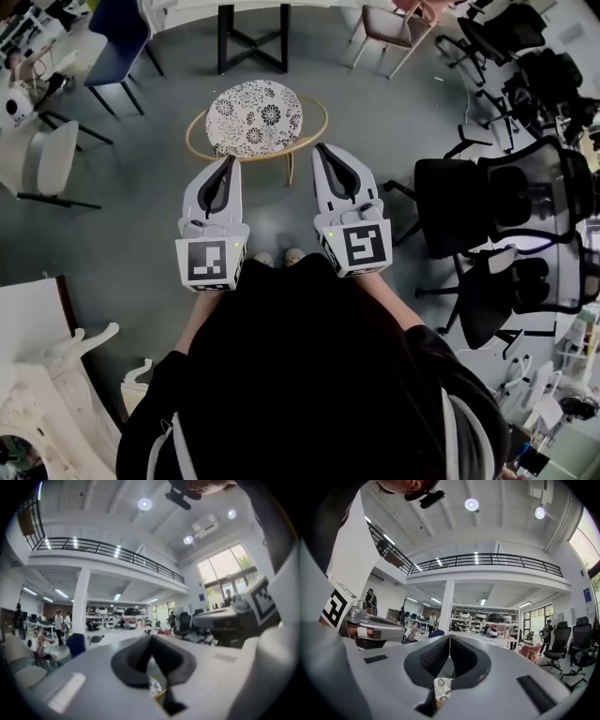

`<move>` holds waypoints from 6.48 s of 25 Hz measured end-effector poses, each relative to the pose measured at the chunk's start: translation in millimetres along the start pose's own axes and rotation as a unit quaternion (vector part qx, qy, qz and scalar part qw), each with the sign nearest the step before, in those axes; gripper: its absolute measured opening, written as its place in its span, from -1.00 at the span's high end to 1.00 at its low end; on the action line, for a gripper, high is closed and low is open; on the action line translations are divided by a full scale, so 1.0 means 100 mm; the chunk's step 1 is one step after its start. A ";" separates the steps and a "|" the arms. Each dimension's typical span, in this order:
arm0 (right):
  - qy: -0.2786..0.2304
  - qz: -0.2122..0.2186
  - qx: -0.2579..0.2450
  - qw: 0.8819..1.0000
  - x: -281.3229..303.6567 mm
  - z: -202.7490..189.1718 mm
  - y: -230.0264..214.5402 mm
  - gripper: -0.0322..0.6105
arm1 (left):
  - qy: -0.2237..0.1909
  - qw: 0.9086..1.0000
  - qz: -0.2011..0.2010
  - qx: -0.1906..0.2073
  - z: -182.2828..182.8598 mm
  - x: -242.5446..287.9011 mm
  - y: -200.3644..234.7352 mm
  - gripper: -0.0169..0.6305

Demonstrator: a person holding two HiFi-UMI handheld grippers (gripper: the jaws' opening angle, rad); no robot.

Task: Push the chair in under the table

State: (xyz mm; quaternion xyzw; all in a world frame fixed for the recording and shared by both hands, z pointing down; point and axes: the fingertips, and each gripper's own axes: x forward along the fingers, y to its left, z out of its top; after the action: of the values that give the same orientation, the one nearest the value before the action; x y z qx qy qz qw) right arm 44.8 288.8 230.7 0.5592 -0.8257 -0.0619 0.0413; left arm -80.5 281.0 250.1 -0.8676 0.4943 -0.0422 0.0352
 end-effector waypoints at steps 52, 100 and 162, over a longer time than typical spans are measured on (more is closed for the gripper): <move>0.098 0.172 0.020 0.980 2.22 -1.20 -0.86 0.83 | 0.079 0.996 0.010 -0.033 -0.86 2.16 0.89 0.92; 0.401 0.355 -0.072 0.842 1.34 -3.42 -0.34 0.36 | 0.404 0.888 -0.217 -0.029 -3.22 1.22 0.42 0.17; 0.458 0.404 -0.350 0.710 1.20 -4.44 -0.49 0.44 | 0.496 0.744 -0.338 0.296 -4.23 1.04 0.61 0.34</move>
State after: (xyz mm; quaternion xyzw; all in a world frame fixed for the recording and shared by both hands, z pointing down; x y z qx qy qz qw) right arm 106.0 134.5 662.2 0.0773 -0.7716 -0.0601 0.6285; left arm -125.9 152.0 668.0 -0.7808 0.0794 -0.6193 0.0234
